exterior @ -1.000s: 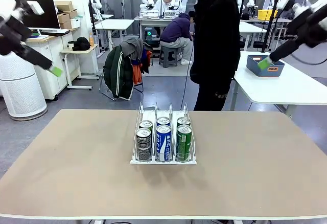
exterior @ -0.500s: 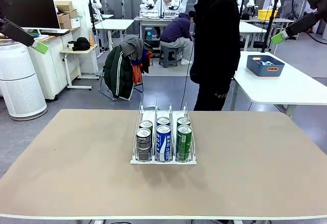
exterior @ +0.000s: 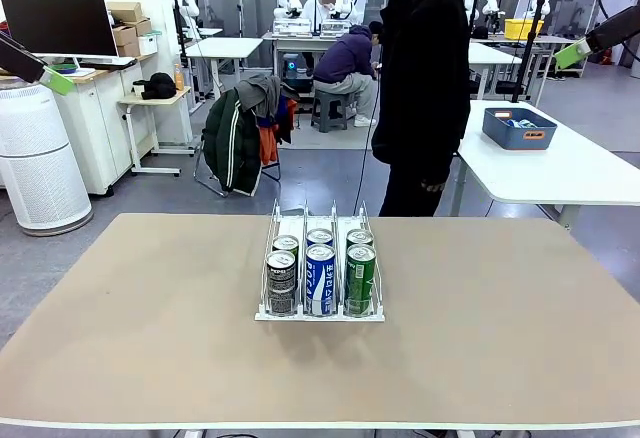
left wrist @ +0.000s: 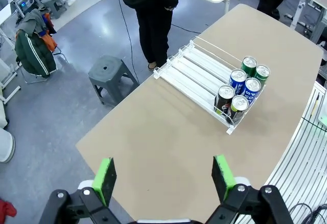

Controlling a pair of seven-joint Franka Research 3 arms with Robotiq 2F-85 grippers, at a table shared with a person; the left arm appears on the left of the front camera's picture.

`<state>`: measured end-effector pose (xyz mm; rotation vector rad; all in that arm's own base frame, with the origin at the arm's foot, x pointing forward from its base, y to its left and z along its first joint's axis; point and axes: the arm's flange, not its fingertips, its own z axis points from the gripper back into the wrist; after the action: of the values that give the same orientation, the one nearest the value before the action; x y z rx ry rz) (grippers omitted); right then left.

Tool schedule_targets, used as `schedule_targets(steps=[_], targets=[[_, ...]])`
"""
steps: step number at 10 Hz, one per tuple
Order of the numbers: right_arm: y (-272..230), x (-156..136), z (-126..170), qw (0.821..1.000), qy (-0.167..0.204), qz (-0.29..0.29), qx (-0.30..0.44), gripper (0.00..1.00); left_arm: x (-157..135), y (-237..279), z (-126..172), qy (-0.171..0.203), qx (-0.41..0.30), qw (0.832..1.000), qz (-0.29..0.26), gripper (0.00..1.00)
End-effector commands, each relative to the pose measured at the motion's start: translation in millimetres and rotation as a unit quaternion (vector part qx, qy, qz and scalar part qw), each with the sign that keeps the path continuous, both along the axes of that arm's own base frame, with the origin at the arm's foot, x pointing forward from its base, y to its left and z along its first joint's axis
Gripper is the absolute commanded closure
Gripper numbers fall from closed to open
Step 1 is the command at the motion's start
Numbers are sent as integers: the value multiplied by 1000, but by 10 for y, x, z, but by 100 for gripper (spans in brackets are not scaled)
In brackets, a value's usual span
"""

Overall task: Fill the beverage cans into the dispenser.
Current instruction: Pick up the Pepsi coke handed by the human.

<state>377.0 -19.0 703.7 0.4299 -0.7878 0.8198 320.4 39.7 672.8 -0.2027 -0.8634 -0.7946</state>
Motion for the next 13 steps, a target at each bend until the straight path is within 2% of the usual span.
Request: schedule_targets(steps=[1,3,4,5,7,9,11,13], targets=[[36,32,-29,1000,4,6,3,0,24,-13,4,4,-5,1000,6,0],[5,8,-7,1000,1,0,0,0,2,-5,2,0,-1,1000,0,0],[-2,33,88,1000,-19,19,-2,0,-30,58,100,-4,16,999,-29,0],[-38,119,249,998,-49,46,-11,0,-18,135,278,6,1,998,-57,0],[-163,229,473,992,-107,57,-35,0,4,281,476,18,-10,997,-72,0],[-278,204,732,988,-143,23,-51,0,-46,357,588,10,8,998,-61,0],[-363,243,879,987,-154,8,-51,0,-4,437,632,2,25,999,-37,0],[-417,280,891,989,-145,3,-42,0,8,477,643,7,17,999,-39,0]])
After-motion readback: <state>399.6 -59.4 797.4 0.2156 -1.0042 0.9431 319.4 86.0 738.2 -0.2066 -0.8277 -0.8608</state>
